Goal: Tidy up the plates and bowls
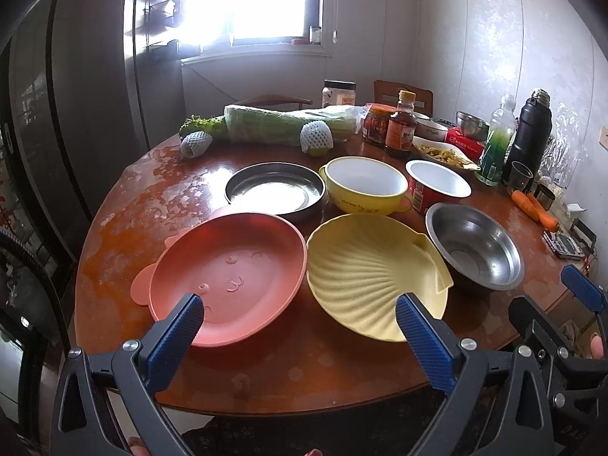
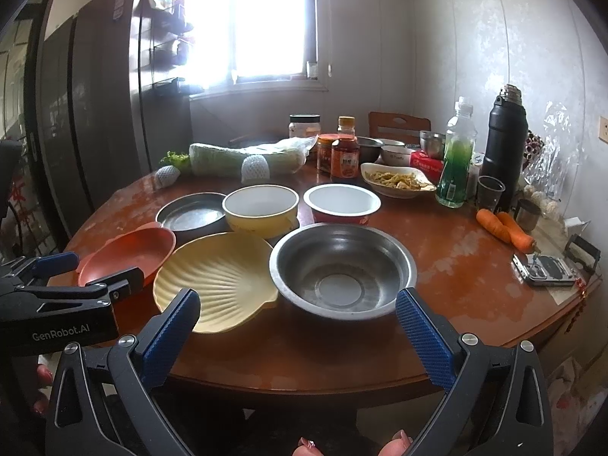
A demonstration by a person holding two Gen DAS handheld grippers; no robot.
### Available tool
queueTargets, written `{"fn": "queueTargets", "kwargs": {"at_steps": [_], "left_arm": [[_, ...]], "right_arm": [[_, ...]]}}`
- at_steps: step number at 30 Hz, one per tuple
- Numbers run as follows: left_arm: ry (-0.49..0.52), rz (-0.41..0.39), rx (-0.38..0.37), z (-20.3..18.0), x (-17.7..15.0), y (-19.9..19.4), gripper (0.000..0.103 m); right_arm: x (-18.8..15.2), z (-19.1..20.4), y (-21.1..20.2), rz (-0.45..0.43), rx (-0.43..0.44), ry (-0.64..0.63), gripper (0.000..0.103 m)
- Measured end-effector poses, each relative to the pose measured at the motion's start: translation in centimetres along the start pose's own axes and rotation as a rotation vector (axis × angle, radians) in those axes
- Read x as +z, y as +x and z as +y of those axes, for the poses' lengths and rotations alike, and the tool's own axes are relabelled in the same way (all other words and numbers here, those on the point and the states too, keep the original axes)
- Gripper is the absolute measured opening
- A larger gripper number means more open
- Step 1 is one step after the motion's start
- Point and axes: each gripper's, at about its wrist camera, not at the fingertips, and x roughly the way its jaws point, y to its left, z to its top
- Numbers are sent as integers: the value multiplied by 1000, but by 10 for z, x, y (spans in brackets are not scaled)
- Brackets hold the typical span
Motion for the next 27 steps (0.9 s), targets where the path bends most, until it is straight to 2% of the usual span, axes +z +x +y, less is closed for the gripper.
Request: {"fn": "queueTargets", "kwargs": {"at_steps": [27], "left_arm": [[-4, -11, -14, 0, -1, -3, 102]], "right_arm": [[0, 0, 1, 4, -16, 6, 103]]}}
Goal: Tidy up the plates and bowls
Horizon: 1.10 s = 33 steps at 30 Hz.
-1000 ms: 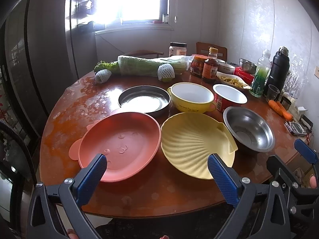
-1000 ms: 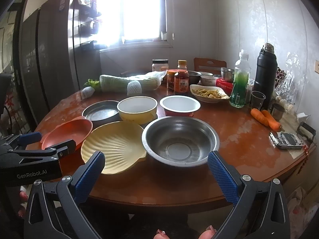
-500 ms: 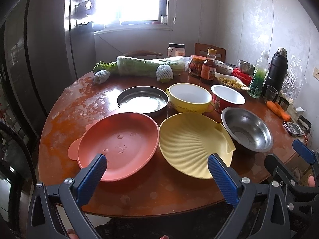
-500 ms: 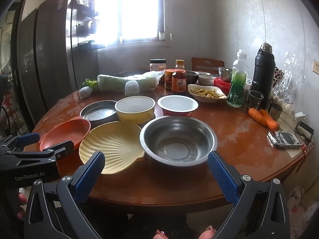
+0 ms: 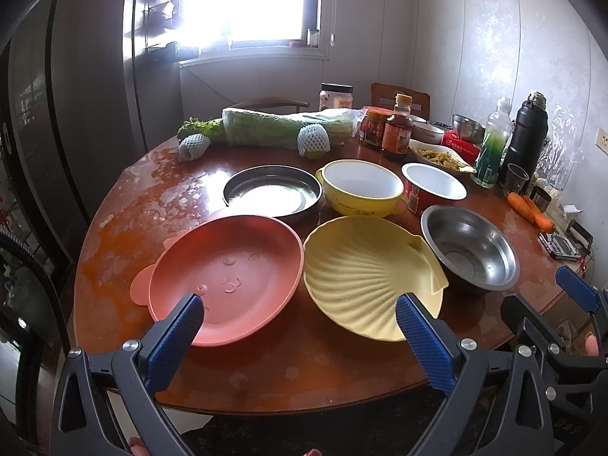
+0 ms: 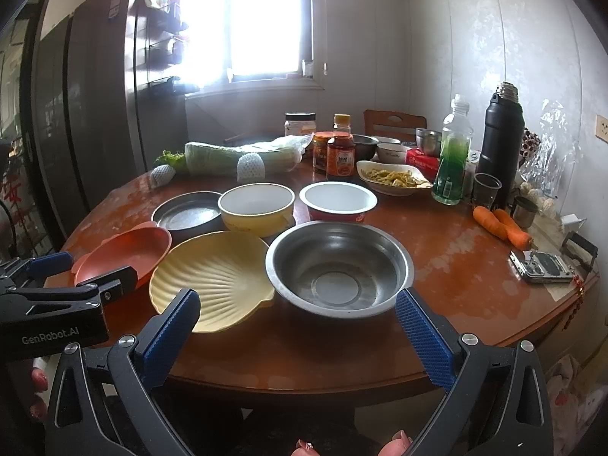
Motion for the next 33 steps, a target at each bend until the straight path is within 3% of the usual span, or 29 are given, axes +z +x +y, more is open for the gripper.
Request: {"fn": "queueTargets", "kwargs": {"at_steps": [16, 30, 33], "left_arm": [[-13, 7, -5, 13, 1, 6, 102], [-109, 3, 70, 80, 8, 7, 102], [-119, 18, 82, 92, 7, 9, 102]], "right_arm": [[8, 7, 7, -6, 16, 0, 103], [40, 44, 21, -27, 166, -20, 103], [49, 56, 26, -20, 238, -37, 103]]}}
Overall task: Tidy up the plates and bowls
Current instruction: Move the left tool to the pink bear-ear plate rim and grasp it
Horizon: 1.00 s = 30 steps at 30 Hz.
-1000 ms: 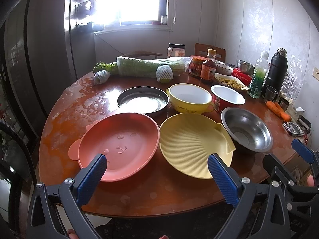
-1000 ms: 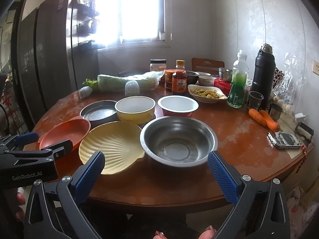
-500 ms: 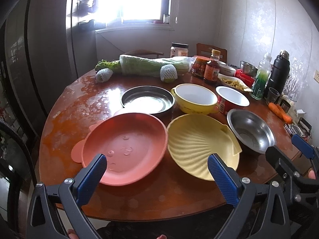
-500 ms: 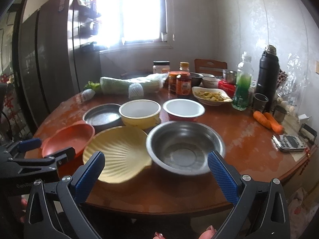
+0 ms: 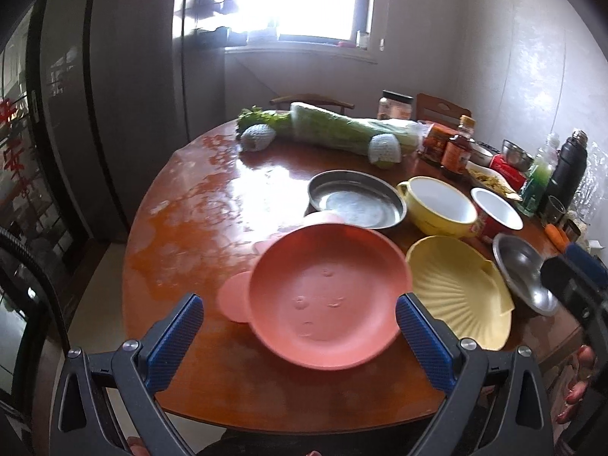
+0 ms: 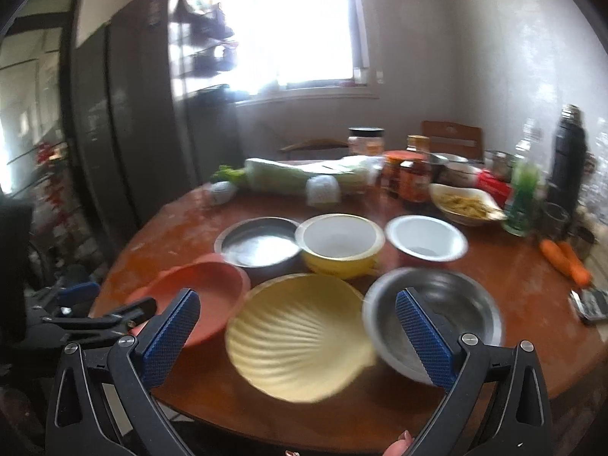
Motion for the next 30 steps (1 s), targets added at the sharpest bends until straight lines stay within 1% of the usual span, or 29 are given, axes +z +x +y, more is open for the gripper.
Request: {"fn": "queueTargets", "kwargs": {"at_steps": [3, 6, 9, 11, 13, 15, 17, 20, 21, 24, 26, 28, 29, 30], "left_arm": [[-9, 27, 0, 11, -1, 5, 102], [-25, 59, -20, 21, -5, 10, 102], [-38, 81, -23, 26, -7, 16, 102], [-48, 94, -28, 29, -9, 20, 102], [-52, 108, -26, 30, -10, 26, 102], [-57, 119, -20, 32, -11, 31, 102], [-70, 127, -16, 35, -12, 35, 102], [-72, 126, -1, 38, -13, 39, 101], [-74, 130, -1, 38, -13, 41, 99], [-68, 135, -1, 37, -14, 44, 97], [-67, 145, -2, 35, -14, 48, 95], [-72, 150, -5, 35, -15, 50, 91], [-76, 152, -5, 35, -15, 51, 88], [-83, 152, -7, 35, -15, 52, 86]], "right_arm": [[11, 13, 9, 6, 105, -21, 103], [21, 27, 21, 8, 144, -65, 103], [28, 42, 41, 39, 141, -146, 103], [30, 49, 58, 81, 123, -197, 103], [30, 54, 76, 119, 123, -231, 103], [29, 55, 89, 144, 140, -240, 103], [26, 56, 104, 169, 119, -262, 103], [22, 56, 117, 189, 115, -281, 103], [21, 55, 120, 195, 117, -275, 103], [19, 52, 130, 205, 143, -250, 102], [18, 51, 137, 215, 152, -249, 99], [17, 53, 142, 218, 154, -267, 93], [16, 55, 144, 222, 153, -276, 89], [15, 56, 147, 225, 155, -284, 82]]}}
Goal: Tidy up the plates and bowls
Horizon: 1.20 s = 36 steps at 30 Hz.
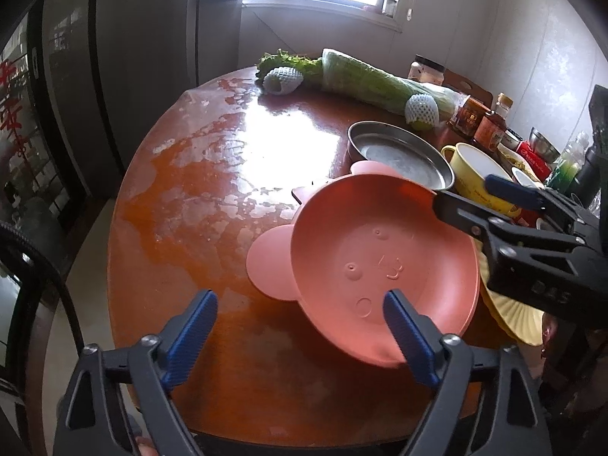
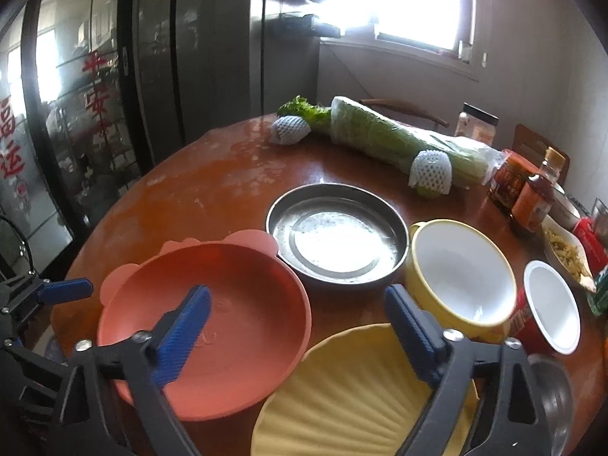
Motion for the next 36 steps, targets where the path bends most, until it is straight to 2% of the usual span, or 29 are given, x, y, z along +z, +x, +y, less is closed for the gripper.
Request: {"fn": "queueTargets", "kwargs": {"at_steps": [1, 6, 11, 15, 21, 26, 36], "left_arm": [[-1, 3, -2, 0, 0, 1, 85], [-9, 9, -9, -1, 0, 3, 79], [-21, 8, -11, -2, 0, 4, 73], [-31, -2, -14, -2, 0, 4, 63], [-42, -5, -44, -1, 1, 4, 49], [-62, -20, -30, 11, 6, 1, 49], [-61, -83, 52, 43, 29, -8, 49]], "right_arm": [[0, 1, 3, 5, 11, -9, 73], [-1, 6, 18, 45, 24, -47, 52], [-2, 5, 26, 63, 17, -52, 42], [-4, 3, 33, 87, 23, -46, 28], [-4, 8, 30, 87, 51, -60, 24], [0, 19, 24, 78, 64, -68, 24], [16, 43, 15, 34, 128, -44, 25]]}}
